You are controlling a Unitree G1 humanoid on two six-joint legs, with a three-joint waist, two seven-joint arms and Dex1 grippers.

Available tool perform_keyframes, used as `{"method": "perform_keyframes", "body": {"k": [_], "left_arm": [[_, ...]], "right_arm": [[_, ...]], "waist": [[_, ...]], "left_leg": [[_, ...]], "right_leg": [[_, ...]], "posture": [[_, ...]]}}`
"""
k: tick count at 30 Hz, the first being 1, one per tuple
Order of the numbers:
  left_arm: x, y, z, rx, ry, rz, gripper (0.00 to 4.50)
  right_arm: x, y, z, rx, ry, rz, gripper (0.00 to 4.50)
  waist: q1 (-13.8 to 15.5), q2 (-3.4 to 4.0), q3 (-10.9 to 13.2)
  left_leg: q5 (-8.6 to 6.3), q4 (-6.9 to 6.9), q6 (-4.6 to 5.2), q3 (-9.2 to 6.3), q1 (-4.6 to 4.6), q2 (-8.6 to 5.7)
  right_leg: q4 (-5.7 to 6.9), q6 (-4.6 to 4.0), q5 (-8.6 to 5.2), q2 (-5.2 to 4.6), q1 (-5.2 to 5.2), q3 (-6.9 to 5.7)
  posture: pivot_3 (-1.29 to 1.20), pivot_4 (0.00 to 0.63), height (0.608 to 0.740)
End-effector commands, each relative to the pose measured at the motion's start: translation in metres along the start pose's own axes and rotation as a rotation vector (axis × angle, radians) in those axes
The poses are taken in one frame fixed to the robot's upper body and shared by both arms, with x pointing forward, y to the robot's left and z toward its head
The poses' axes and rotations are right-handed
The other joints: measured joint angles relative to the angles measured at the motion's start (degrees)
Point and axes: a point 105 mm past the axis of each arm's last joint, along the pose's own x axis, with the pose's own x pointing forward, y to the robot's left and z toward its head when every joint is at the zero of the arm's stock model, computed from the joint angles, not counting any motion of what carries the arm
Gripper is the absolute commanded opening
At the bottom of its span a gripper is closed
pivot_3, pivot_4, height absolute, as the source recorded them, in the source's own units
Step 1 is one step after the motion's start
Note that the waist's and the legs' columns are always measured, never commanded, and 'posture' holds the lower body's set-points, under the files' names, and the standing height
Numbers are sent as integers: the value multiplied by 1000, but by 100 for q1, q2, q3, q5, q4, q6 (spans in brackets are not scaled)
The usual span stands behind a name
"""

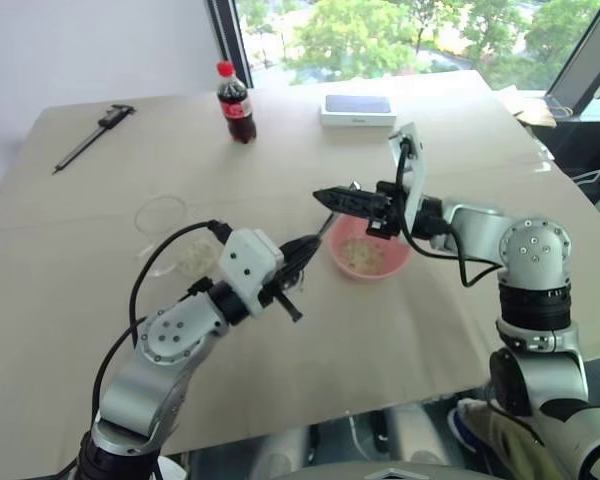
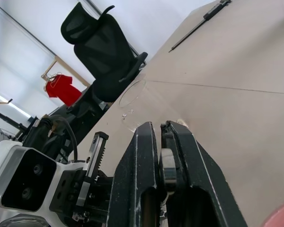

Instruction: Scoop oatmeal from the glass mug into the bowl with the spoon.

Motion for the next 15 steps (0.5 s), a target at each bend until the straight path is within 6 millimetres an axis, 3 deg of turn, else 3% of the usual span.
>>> {"method": "perform_keyframes", "body": {"k": [1, 2, 5, 7, 11, 15], "left_arm": [[-8, 18, -5, -11, 27, 89, 0], [-8, 18, -5, -16, 25, 86, 0], [-9, 18, -4, -23, 21, 90, 1048], [-11, 16, -5, -33, 21, 82, 2154], [-13, 13, -4, -28, 20, 83, 3873], [-24, 19, 6, 1, 1, 157, 3873]], "right_arm": [[-7, 2, 25, -40, -96, -10, 30], [-6, 1, 26, -40, -102, -12, 30], [-5, 0, 29, -41, -112, -19, 0], [-4, -1, 30, -43, -121, -26, 0], [-3, -7, 35, -54, -151, -55, 0], [-6, -20, 43, -63, -191, -115, 0]], "waist": [[0, 0, 0], [-1, 0, 0], [0, 0, 0], [0, 0, 0], [-2, 0, 0], [-4, 0, 0]], "left_leg": [[0, 0, 0, 0, 0, 0], [0, 0, 0, 1, 0, 0], [0, 0, 0, -1, 0, 0], [0, 0, 0, -1, 0, 0], [1, 0, -1, 1, -1, 0], [1, 0, -3, 1, 0, 1]], "right_leg": [[0, 0, 0, 0, 0, 0], [0, 0, 0, 0, 0, 0], [0, 0, 0, 0, -1, 0], [0, 0, 0, 0, -1, -1], [-1, 0, 0, 0, -1, 0], [-1, 0, 0, -1, -1, 1]], "posture": [[0, 150, 740], [0, 150, 740], [0, 150, 740], [0, 150, 740], [0, 150, 740], [0, 150, 740]]}}
